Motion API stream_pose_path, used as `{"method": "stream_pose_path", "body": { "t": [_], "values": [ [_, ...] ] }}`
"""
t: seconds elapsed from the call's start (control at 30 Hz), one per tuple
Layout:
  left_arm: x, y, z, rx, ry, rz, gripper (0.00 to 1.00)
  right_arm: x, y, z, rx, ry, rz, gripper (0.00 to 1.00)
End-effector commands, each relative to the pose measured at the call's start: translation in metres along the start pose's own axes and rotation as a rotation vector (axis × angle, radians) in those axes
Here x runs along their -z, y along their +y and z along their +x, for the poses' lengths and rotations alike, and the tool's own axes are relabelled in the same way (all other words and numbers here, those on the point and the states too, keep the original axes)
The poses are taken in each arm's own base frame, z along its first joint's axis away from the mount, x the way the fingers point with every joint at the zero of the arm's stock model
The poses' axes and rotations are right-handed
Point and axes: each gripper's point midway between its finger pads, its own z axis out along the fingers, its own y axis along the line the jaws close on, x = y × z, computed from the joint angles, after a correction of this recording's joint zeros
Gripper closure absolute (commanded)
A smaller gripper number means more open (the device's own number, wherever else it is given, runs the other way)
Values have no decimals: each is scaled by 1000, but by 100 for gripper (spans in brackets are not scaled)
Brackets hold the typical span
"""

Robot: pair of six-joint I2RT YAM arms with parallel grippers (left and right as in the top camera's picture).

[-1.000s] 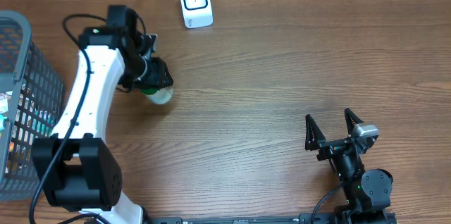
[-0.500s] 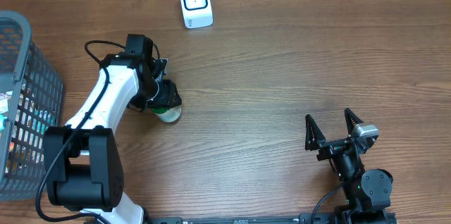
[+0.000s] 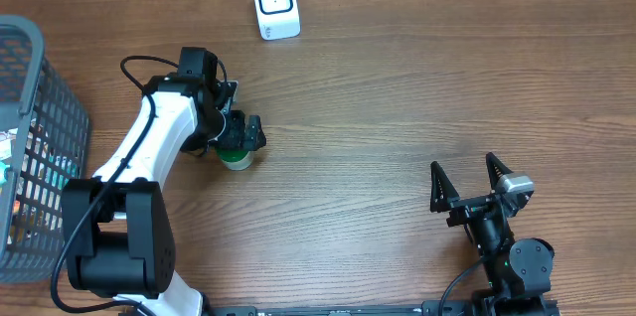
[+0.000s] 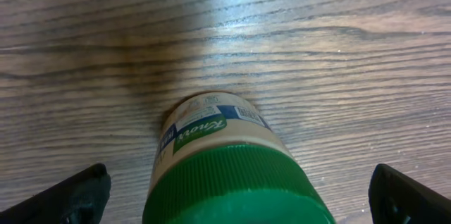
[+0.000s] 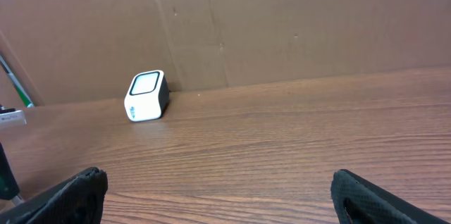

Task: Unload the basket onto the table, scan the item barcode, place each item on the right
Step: 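Lift the green-capped jar out and set it on the table, then move the left gripper back into the basket toward the orange snack pack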

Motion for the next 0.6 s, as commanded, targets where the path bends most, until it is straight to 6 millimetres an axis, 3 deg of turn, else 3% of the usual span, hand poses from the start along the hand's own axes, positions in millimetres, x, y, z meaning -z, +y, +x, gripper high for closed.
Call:
{"method": "stream_pose_path", "body": {
  "t": [0.0,0.3,0.5,0.57],
  "values": [
    [39,-6,-31,-24,-111,-12,0,0,-1,2,2,-5,6,0],
    [162,-17,-80,-18,-305,-55,0,0,-1,2,2,-5,6,0],
    [241,-14,-85,45,-426,-43,0,0,-1,2,2,-5,6,0],
    [276,4,-80,95,-479,-56,0,0,-1,2,2,-5,6,0]
  ]
}}
